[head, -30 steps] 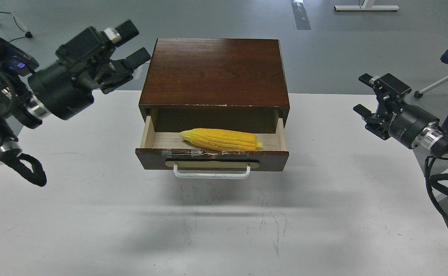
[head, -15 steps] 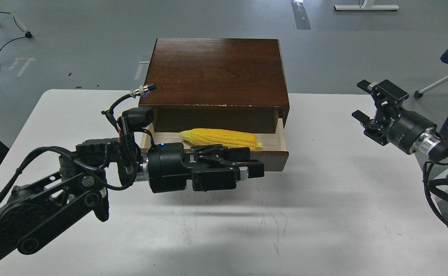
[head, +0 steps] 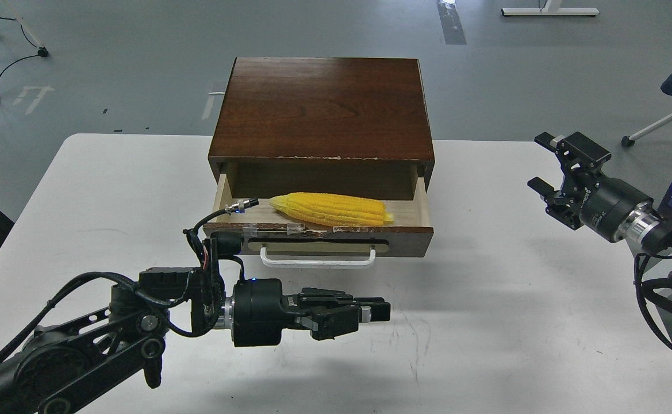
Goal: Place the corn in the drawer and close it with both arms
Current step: 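Swing the left gripper down in front of the drawer handle, then position the left gripper against the drawer front below the handle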
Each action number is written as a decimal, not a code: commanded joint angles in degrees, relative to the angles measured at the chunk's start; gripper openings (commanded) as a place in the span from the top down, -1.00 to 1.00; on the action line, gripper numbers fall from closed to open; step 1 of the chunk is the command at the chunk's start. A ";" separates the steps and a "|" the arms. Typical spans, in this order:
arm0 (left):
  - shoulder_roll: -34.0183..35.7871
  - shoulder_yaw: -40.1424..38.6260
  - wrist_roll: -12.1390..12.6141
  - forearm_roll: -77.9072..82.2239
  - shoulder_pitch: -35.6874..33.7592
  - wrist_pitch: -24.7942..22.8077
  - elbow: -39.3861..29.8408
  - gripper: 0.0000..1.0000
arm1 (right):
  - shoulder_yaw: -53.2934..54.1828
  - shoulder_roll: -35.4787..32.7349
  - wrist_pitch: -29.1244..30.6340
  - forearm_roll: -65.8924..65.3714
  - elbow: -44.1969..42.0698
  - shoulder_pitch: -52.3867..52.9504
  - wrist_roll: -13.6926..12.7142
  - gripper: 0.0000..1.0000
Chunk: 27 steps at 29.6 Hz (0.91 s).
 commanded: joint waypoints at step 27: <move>4.47 -0.48 0.00 -9.52 0.25 1.37 7.15 1.00 | -0.16 0.53 0.09 -0.09 0.04 -1.62 0.00 -0.98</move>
